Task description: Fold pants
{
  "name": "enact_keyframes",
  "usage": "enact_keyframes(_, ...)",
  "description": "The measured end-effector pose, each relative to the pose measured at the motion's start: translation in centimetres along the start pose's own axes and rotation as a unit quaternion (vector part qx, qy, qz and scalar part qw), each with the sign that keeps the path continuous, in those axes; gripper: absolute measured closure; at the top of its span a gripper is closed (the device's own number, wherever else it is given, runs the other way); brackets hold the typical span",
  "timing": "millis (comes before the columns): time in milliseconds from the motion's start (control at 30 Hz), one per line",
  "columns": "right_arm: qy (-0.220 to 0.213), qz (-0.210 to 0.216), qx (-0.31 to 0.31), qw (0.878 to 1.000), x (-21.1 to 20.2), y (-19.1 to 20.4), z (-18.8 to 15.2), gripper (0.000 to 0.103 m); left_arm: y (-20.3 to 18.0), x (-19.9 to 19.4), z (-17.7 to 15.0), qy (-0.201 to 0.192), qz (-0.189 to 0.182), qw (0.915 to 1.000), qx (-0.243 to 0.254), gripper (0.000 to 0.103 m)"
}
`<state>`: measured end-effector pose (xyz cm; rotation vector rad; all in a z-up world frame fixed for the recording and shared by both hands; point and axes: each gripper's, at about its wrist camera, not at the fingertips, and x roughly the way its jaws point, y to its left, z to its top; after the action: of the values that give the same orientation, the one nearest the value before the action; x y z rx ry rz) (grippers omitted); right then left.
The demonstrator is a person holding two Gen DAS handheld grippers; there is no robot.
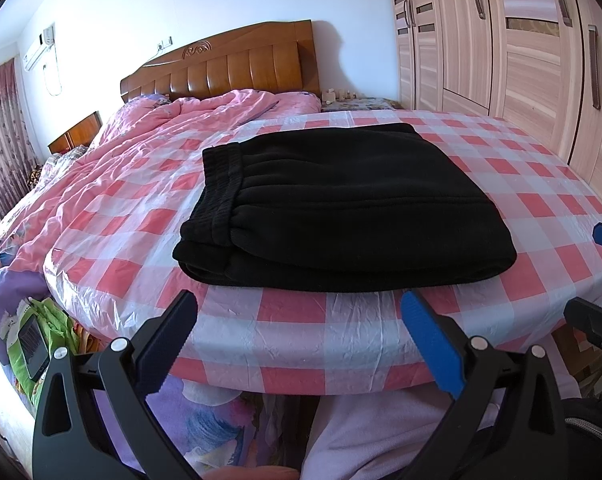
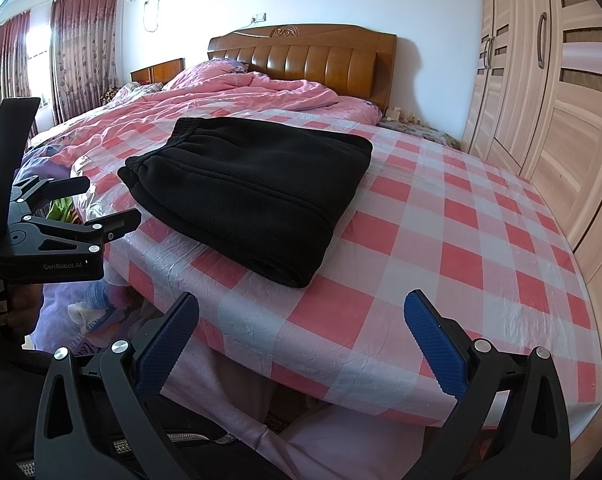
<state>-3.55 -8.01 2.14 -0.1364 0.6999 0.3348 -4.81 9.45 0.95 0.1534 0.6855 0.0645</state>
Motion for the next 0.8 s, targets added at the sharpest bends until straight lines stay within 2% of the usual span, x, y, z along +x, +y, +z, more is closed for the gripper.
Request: enact_keyframes(800,0.000,0.001,0.001,1.000,-0.03,-0.12,0.03,0.004,0.20,0.14,-0.85,0.001,-0.003,1.0000,-0.009,0.001)
